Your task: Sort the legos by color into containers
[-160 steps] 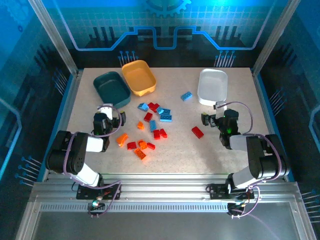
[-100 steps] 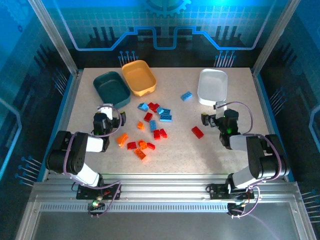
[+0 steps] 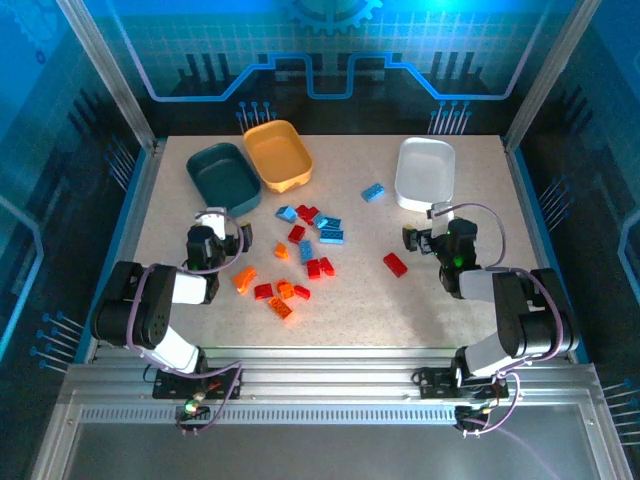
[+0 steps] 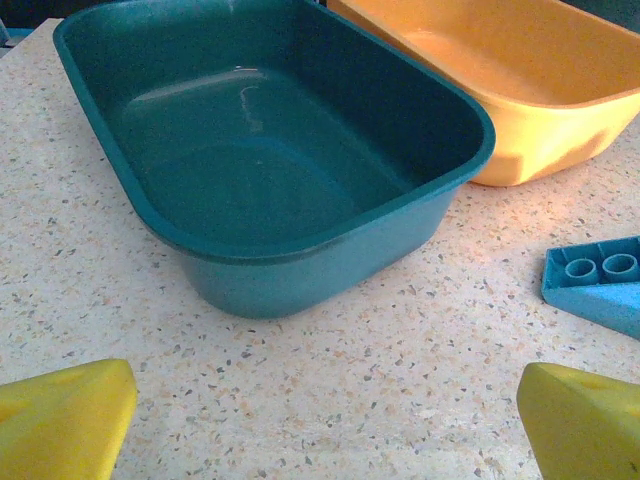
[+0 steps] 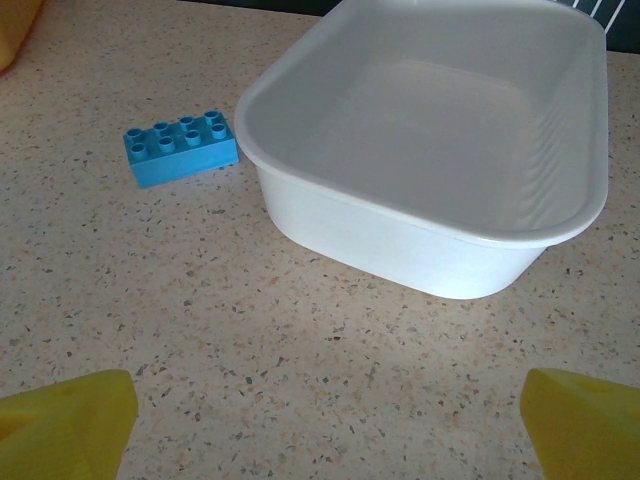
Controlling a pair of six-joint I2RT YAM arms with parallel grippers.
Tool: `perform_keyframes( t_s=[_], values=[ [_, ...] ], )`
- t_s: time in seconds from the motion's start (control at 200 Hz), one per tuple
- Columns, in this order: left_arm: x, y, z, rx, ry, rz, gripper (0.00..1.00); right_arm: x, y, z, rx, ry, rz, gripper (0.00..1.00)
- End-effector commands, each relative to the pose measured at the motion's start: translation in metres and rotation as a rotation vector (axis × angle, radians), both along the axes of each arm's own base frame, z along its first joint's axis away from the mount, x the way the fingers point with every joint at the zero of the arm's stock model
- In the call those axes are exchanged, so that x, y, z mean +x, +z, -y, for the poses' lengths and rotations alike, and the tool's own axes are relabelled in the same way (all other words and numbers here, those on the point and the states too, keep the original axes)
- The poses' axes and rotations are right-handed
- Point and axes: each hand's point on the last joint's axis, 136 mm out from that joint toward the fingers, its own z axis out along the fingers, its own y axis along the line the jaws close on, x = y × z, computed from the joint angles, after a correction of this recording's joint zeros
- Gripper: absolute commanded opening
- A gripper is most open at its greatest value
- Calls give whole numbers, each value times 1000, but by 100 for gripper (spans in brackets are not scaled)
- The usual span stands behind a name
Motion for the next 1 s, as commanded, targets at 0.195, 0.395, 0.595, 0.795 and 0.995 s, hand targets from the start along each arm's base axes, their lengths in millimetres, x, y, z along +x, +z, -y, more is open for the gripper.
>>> perform_keyframes(
  t_s=[0.195,0.395,0.595,0.795,0.995],
  values=[
    [5,14,2,-1,-24,38,99,6,7,2,10,-3,18,100],
    [5,14,-1,-8,-12,37,99,6,8,2,13,-2,18,100],
    [6,15,0,-7,-15,39,99,6,8,2,4,-6,23,100],
    [-1,85,-3,-17,25,61,99,13,58,-16,-130,-25,0,100],
    [-1,163,-17,-282,222,35,99,24,141,-5,-70,-268,-115,100]
  ],
)
